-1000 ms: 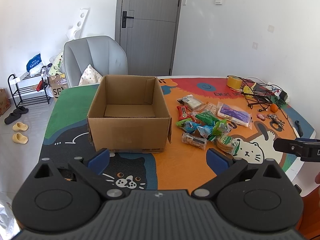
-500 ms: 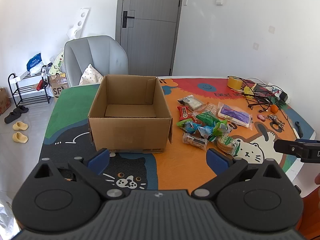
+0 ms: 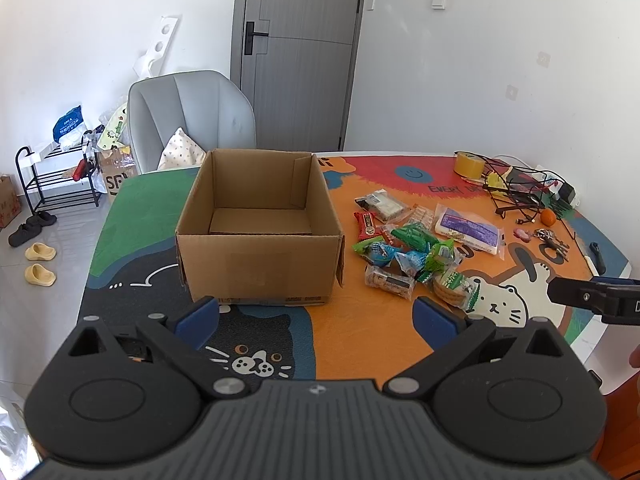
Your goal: Organize snacks
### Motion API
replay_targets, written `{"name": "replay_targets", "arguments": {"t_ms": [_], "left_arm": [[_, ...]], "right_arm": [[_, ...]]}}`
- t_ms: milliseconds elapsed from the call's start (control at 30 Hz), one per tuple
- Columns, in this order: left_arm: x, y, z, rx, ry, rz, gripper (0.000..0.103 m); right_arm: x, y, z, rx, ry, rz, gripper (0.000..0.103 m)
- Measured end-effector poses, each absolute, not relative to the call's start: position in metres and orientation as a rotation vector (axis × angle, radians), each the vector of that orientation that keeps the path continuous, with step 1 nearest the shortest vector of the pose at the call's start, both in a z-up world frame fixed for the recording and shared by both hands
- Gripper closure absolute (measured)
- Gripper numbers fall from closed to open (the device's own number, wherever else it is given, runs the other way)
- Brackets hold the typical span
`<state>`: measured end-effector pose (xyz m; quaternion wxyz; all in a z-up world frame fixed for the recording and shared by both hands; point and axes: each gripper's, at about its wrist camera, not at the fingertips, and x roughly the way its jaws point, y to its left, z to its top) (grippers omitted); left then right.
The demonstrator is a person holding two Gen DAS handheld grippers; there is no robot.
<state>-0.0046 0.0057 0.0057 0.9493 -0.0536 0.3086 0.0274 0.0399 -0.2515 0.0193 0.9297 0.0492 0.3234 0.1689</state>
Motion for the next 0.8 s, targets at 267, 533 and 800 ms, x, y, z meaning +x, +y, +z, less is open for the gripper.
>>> {"name": "replay_targets", "arguments": {"t_ms": [267, 533, 800], "left_arm": [[-0.005, 0.004, 0.004, -0.106, 0.63, 0.051, 0.001], [-0.001, 0.003, 0.003, -0.103, 0.64, 0.055, 0.001], [0.012, -0.005, -0.001, -0.07, 0.657, 0.033, 0.001]], "right_arm": [[0.04, -0.251, 0.019, 0.094, 0.664, 0.35, 0.0], [0.042, -0.249, 0.015, 0.088, 0.671, 0.354, 0.0], [0.052, -0.248, 0.01, 0.071, 0.665, 0.364, 0.0]]}}
